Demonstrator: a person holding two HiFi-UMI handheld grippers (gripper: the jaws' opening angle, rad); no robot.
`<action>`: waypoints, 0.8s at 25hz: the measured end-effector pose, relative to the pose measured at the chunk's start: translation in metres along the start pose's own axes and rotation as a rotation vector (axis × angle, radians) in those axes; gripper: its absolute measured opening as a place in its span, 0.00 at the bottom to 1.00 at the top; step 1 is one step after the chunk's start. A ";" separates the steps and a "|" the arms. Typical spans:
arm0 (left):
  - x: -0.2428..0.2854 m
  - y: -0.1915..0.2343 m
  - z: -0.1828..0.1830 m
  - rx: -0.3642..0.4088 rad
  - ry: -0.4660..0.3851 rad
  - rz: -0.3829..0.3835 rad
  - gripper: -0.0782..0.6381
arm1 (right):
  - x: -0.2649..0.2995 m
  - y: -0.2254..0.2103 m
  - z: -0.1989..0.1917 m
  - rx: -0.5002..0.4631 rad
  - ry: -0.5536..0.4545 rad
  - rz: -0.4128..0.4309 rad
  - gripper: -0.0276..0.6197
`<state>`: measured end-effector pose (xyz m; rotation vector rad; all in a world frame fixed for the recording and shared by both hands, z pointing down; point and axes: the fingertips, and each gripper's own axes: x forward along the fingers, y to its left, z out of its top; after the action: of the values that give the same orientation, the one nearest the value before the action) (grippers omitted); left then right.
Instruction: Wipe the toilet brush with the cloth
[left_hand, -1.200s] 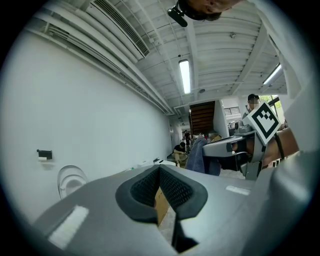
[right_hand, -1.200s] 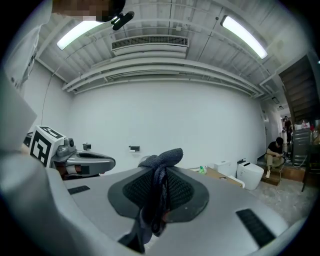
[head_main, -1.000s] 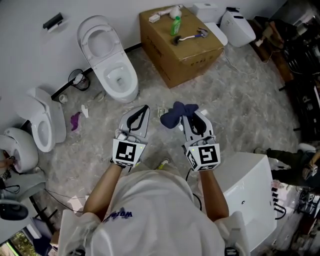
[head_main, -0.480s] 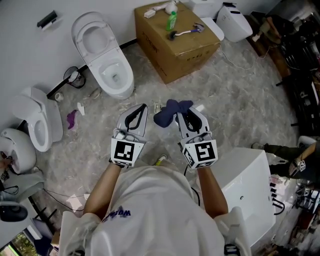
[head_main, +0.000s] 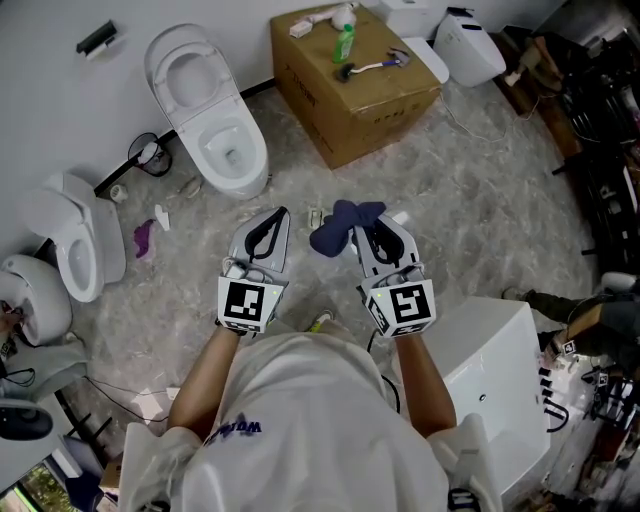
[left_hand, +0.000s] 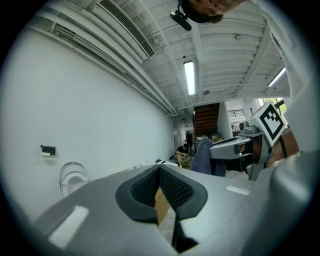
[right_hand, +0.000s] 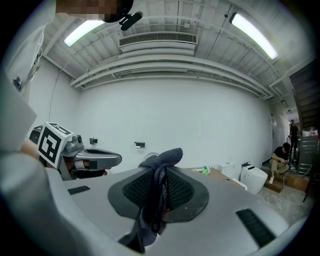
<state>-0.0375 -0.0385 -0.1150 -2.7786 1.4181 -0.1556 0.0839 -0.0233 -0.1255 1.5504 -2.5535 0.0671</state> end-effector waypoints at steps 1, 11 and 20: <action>-0.001 -0.001 0.000 0.000 0.001 -0.002 0.11 | 0.000 0.001 -0.001 -0.003 0.002 0.004 0.14; -0.016 0.002 -0.008 -0.004 0.020 0.010 0.11 | 0.001 0.018 -0.006 -0.025 0.028 0.048 0.14; -0.023 -0.003 -0.016 -0.003 0.055 -0.012 0.11 | 0.003 0.034 -0.005 -0.104 0.069 0.145 0.14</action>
<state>-0.0499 -0.0181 -0.1007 -2.8070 1.4152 -0.2326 0.0534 -0.0093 -0.1187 1.3024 -2.5677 0.0036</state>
